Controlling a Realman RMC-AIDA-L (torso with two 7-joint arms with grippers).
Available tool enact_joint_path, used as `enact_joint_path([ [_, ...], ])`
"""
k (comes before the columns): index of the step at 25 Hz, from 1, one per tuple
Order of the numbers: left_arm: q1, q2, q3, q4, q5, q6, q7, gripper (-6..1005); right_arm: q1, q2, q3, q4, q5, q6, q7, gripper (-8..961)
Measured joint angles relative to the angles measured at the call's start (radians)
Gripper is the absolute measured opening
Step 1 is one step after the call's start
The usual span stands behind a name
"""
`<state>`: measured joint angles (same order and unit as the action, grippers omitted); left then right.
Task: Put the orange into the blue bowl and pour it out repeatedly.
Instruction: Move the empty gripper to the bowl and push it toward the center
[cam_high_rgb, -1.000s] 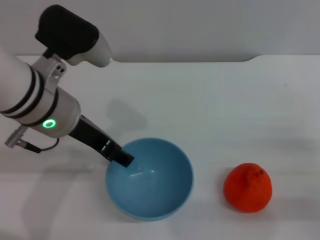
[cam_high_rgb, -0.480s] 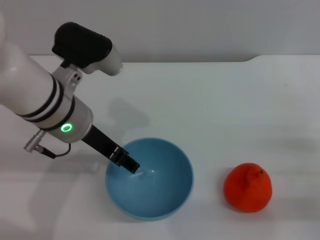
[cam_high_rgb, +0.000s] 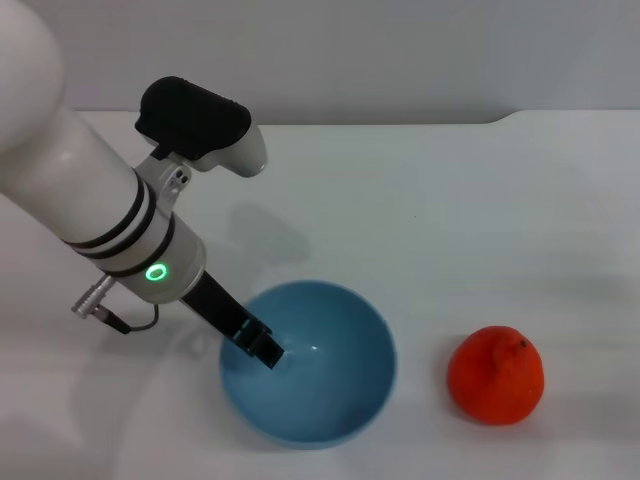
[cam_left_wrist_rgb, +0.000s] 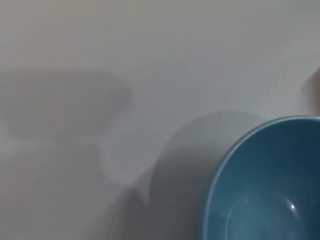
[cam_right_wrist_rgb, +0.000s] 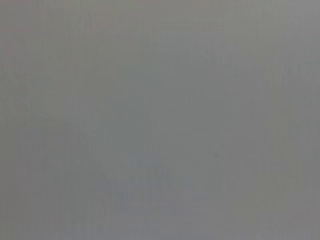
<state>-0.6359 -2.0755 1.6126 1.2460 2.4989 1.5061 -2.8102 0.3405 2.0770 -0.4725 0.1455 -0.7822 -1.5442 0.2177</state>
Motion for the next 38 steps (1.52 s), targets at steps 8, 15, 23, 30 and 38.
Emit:
enact_joint_path([
  [8,-0.003,0.003,-0.004,0.0,-0.026,0.001,0.005,386,-0.004,0.0,0.001,0.0,0.0,0.0,0.0,483],
  [15,-0.004,0.004,-0.003,-0.004,-0.026,0.005,0.006,52,-0.006,0.0,0.002,0.0,0.0,-0.001,0.0,482],
  [23,-0.003,0.006,-0.011,0.003,-0.027,0.0,0.002,15,-0.003,0.0,0.002,0.001,-0.001,0.002,0.013,482],
  [30,-0.002,0.008,-0.09,0.007,-0.076,-0.032,-0.025,-1,0.024,-0.008,-0.063,-0.125,-0.112,0.136,0.433,482],
  [38,0.003,0.011,-0.118,0.008,-0.086,-0.046,-0.03,0,0.032,-0.01,-0.186,-0.726,-0.725,0.296,1.414,482],
])
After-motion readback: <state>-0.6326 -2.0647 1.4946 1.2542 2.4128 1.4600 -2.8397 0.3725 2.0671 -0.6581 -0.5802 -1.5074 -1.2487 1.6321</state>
